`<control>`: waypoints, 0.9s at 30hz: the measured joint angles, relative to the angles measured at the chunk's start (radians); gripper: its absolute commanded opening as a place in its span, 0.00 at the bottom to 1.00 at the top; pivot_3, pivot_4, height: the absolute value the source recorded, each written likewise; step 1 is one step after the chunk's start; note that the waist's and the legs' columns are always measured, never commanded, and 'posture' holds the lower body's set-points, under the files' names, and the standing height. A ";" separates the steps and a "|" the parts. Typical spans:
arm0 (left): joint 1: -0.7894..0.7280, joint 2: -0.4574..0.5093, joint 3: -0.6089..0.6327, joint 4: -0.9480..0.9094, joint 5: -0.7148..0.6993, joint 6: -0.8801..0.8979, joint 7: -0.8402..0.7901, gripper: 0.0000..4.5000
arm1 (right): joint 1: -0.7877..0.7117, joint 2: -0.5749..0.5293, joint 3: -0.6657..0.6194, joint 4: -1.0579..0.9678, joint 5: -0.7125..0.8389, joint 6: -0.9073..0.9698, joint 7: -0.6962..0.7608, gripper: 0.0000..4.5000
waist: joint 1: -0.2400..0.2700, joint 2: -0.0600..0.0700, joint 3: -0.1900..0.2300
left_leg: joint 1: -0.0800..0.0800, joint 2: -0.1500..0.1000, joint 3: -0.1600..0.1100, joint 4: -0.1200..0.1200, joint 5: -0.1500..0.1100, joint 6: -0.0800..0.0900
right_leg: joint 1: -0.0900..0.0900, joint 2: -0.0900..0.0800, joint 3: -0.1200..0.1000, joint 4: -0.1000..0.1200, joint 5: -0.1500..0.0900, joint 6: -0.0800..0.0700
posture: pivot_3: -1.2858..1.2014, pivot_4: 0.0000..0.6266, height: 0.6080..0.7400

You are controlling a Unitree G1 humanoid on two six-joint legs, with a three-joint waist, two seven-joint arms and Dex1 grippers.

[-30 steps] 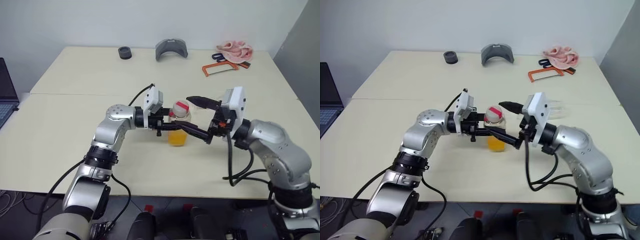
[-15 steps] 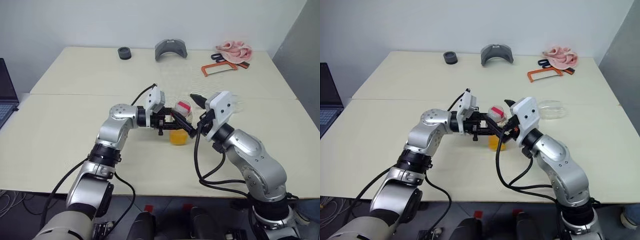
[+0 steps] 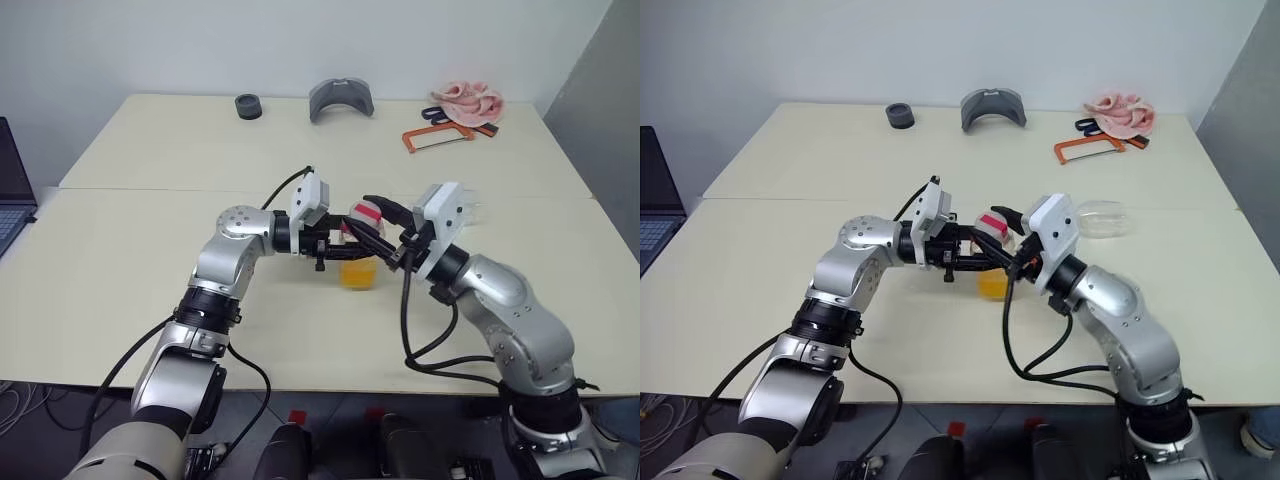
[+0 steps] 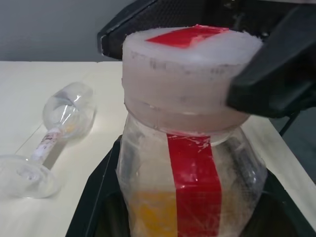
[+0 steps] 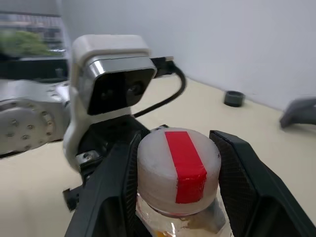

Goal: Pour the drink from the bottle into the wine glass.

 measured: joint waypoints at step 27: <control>0.001 -0.024 -0.002 0.010 0.008 0.035 0.053 0.40 | 0.098 0.087 -0.045 -0.260 -0.047 0.203 -0.337 0.87 | -0.005 0.001 0.000 | -0.001 -0.006 -0.011 0.000 0.004 0.000 | 0.000 -0.008 -0.001 0.003 0.000 0.001 | 0.52 0.24 1.00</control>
